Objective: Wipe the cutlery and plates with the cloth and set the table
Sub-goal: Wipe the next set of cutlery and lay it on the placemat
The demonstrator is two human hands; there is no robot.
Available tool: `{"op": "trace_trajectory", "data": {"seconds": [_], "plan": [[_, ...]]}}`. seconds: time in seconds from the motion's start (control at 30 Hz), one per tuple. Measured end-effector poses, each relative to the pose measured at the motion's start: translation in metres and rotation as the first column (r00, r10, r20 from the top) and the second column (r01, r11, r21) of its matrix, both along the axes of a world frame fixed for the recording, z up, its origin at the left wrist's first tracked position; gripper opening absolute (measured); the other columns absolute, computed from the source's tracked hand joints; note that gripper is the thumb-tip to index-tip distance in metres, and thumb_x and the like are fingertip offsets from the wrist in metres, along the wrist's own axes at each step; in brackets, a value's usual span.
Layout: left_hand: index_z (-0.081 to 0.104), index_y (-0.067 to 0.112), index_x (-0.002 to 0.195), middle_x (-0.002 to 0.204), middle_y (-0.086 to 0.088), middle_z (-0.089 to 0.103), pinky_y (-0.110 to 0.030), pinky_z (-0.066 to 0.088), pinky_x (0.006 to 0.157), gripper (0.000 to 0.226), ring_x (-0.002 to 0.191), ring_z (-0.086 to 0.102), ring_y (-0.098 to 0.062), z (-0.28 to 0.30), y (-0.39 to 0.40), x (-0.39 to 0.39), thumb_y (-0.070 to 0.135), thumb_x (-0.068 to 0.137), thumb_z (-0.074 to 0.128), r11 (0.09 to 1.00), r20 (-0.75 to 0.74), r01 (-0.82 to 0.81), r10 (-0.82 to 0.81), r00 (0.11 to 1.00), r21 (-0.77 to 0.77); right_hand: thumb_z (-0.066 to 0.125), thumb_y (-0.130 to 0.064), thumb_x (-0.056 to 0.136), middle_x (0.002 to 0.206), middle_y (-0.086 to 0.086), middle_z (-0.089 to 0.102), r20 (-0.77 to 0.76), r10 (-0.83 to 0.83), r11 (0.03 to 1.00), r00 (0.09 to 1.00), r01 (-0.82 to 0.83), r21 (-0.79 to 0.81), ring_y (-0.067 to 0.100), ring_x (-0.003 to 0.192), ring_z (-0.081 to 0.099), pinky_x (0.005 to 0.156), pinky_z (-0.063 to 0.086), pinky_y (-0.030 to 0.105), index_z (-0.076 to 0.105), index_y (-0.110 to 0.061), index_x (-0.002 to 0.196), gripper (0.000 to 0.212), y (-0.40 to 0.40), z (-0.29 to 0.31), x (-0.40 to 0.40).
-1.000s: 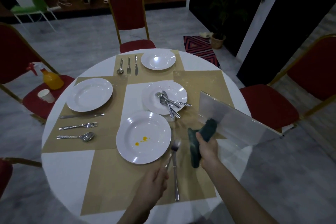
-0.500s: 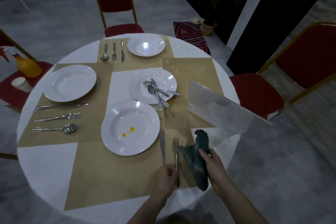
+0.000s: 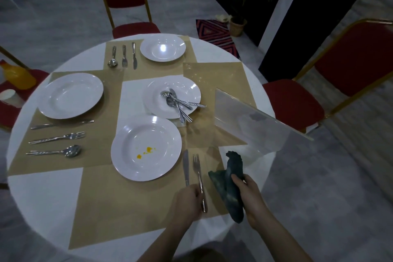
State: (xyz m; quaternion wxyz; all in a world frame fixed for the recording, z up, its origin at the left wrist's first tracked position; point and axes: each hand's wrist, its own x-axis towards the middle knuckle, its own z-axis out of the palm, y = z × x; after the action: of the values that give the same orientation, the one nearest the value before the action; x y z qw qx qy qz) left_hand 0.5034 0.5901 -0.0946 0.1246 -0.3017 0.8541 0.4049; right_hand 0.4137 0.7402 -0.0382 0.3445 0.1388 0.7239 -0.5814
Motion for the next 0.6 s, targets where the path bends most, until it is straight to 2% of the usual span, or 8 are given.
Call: {"op": "trace_trajectory", "data": {"seconds": [0.1,0.17,0.3,0.37,0.43,0.53,0.6], "plan": [[0.042,0.035,0.056,0.054,0.014,0.049,-0.01,0.03,0.045,0.037,0.05,0.048,0.001,-0.004,-0.005,-0.002,0.028,0.09,0.056,0.999,0.022,0.019,-0.018,1.0,-0.029,0.055,-0.027,0.097,0.107,0.008,0.068,-0.015,0.012,1.0,1.0,-0.012,-0.002,0.023,0.098,0.066,0.09,0.053,0.041,0.059,-0.015,0.11,0.019,-0.01,0.003,-0.003],[0.041,0.031,0.054,0.053,0.01,0.049,-0.014,0.031,0.048,0.038,0.052,0.05,-0.003,-0.006,-0.01,-0.001,0.036,0.09,0.053,0.999,0.019,0.019,-0.018,1.0,-0.049,0.055,-0.027,0.097,0.107,0.006,0.069,-0.022,0.025,0.999,0.999,-0.026,-0.022,0.021,0.098,0.066,0.084,0.053,0.036,0.059,-0.015,0.112,0.02,-0.017,0.006,-0.005],[0.049,0.027,0.059,0.054,0.006,0.056,-0.025,0.039,0.048,0.041,0.052,0.055,-0.002,0.006,-0.032,0.002,0.056,0.087,0.04,0.995,-0.069,-0.096,0.095,0.993,-0.017,0.056,-0.027,0.096,0.107,0.007,0.07,-0.021,0.083,0.993,0.996,-0.084,-0.078,0.022,0.098,0.067,0.079,0.053,0.031,0.062,-0.015,0.115,0.023,-0.033,0.018,-0.019],[0.053,0.019,0.064,0.057,-0.001,0.059,-0.04,0.05,0.053,0.039,0.052,0.059,-0.011,0.023,-0.049,-0.004,0.045,0.091,0.045,0.99,-0.112,-0.144,0.144,0.983,0.008,0.056,-0.025,0.096,0.106,0.007,0.071,-0.038,0.105,0.989,0.994,-0.109,-0.098,0.023,0.096,0.068,0.078,0.053,0.031,0.063,-0.015,0.114,0.022,-0.047,0.026,-0.028],[0.057,0.007,0.071,0.064,-0.008,0.064,-0.047,0.055,0.061,0.035,0.058,0.063,-0.025,0.044,-0.069,-0.013,0.031,0.094,0.048,0.983,-0.144,-0.182,0.18,0.973,-0.003,0.056,-0.024,0.096,0.102,0.007,0.073,-0.062,0.119,0.984,0.991,-0.126,-0.125,0.023,0.094,0.069,0.078,0.054,0.032,0.065,-0.015,0.114,0.022,-0.063,0.032,-0.031],[0.059,-0.002,0.079,0.073,-0.016,0.066,-0.05,0.055,0.067,0.032,0.066,0.064,-0.031,0.068,-0.097,-0.03,0.024,0.095,0.048,0.98,-0.179,-0.195,0.188,0.966,-0.025,0.057,-0.024,0.096,0.101,0.006,0.074,-0.076,0.116,0.976,0.99,-0.128,-0.175,0.023,0.094,0.07,0.087,0.056,0.04,0.066,-0.015,0.114,0.022,-0.09,0.036,-0.032],[0.059,-0.004,0.081,0.074,-0.018,0.066,-0.049,0.055,0.067,0.029,0.066,0.064,-0.032,0.077,-0.114,-0.041,0.02,0.094,0.048,0.98,-0.179,-0.196,0.19,0.965,-0.02,0.057,-0.025,0.095,0.101,0.006,0.074,-0.076,0.085,0.98,0.993,-0.097,-0.172,0.023,0.095,0.069,0.087,0.055,0.039,0.066,-0.015,0.114,0.023,-0.107,0.035,-0.037]]}}
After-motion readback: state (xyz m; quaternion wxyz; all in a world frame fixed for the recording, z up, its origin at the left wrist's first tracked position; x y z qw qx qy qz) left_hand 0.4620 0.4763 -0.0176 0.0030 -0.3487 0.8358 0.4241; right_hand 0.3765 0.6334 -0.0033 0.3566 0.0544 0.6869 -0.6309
